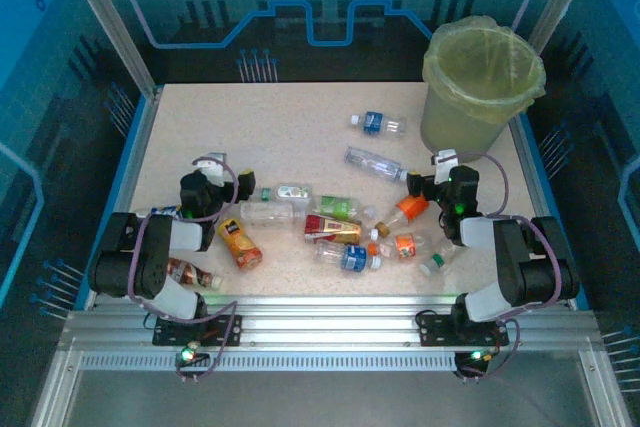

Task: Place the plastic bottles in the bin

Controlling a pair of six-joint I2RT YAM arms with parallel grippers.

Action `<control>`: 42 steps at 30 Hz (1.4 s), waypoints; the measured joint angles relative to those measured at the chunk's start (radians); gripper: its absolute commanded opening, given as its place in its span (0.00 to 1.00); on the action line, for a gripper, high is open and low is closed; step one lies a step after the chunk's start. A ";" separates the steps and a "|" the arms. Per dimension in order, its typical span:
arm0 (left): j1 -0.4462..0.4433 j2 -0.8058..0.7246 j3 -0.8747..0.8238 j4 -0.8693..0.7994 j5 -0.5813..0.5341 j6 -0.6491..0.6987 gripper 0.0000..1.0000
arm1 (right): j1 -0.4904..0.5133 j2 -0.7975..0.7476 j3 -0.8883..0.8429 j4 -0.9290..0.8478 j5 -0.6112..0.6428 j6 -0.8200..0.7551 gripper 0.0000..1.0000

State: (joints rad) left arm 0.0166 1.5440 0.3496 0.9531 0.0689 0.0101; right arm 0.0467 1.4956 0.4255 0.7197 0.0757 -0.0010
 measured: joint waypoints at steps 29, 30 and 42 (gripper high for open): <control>-0.015 -0.385 -0.040 -0.089 0.008 -0.060 0.99 | -0.335 -0.631 0.251 -0.782 -0.003 0.314 1.00; -0.024 -0.385 -0.033 -0.094 0.010 -0.066 0.99 | -0.378 -0.632 0.262 -0.809 -0.034 0.338 0.99; -0.149 -0.339 0.104 -0.141 0.050 -0.098 0.99 | -0.553 -0.504 0.485 -1.070 -0.180 0.497 0.84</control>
State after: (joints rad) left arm -0.1322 1.2053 0.4538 0.8124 0.1184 -0.0883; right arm -0.5060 0.9913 0.9104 -0.3508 -0.1047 0.4961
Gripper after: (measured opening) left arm 0.990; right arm 0.849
